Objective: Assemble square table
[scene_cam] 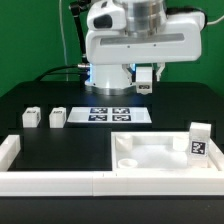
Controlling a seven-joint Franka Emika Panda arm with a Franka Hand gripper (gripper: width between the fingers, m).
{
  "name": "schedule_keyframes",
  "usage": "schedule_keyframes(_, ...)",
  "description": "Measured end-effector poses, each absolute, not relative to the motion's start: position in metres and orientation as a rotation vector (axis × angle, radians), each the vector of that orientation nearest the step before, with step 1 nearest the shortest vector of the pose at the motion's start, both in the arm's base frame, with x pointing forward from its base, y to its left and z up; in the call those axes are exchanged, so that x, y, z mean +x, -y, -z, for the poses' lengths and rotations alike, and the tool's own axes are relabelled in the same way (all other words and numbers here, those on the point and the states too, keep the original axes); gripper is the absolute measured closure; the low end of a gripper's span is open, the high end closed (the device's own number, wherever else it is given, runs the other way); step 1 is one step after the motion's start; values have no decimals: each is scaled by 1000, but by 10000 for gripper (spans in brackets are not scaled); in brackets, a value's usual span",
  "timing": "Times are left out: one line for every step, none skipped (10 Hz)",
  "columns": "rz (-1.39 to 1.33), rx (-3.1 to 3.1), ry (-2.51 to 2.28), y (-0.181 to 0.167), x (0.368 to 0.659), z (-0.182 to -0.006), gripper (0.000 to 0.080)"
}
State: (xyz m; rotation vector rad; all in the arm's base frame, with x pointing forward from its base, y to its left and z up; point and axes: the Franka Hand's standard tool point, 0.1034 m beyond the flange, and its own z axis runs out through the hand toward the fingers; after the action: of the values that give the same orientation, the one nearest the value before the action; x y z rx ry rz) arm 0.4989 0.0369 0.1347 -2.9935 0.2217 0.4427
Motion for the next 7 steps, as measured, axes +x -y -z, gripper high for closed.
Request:
schedule_keyframes(-352,-3002,-218,-27,525,-146,512)
schedule_keyframes(-184,-3024,-233,-17,555,-153,512)
schedule_keyframes(19,-3042,-240,-8,582,-160,512)
schedule_keyframes(204,-3049,-236,0,598,-162,512)
schedule_keyframes(270,-3052,-238,-1,596,-159,512)
schedule_keyframes(415,-3052,-237,1,600,-160,512)
schedule_keyframes(531,-3050,-239,3,601,-159,512)
